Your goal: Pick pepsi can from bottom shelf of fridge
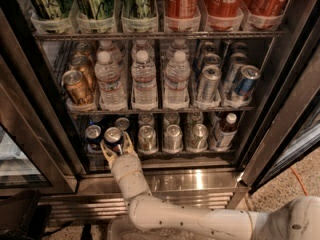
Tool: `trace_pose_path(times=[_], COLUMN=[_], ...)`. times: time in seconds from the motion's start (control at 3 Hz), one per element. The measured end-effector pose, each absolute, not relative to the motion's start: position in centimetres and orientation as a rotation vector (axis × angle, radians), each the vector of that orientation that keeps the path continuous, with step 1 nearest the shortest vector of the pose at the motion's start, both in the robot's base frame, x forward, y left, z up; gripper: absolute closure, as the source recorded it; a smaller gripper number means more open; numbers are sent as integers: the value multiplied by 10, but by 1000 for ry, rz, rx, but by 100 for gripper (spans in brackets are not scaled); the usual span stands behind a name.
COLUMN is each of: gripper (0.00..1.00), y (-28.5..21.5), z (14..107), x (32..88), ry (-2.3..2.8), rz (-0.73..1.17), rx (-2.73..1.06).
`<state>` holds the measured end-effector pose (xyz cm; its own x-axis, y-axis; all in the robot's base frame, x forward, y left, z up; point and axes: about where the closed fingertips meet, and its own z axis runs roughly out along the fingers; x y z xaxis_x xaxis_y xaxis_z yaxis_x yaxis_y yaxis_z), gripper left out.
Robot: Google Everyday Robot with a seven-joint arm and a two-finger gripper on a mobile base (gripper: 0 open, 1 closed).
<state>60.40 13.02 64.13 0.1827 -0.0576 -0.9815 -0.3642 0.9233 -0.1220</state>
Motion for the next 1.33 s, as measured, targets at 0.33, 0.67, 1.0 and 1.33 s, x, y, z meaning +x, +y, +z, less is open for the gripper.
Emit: trace_pose_path(times=[0.33, 0.67, 1.0, 1.33], gripper=[100, 100, 100, 100], y=[123, 101, 70, 41], z=[644, 643, 641, 642], x=[582, 557, 541, 535], ry=[1418, 1497, 1595, 1688], rz=[226, 228, 226, 230], rx=[-450, -552, -646, -733])
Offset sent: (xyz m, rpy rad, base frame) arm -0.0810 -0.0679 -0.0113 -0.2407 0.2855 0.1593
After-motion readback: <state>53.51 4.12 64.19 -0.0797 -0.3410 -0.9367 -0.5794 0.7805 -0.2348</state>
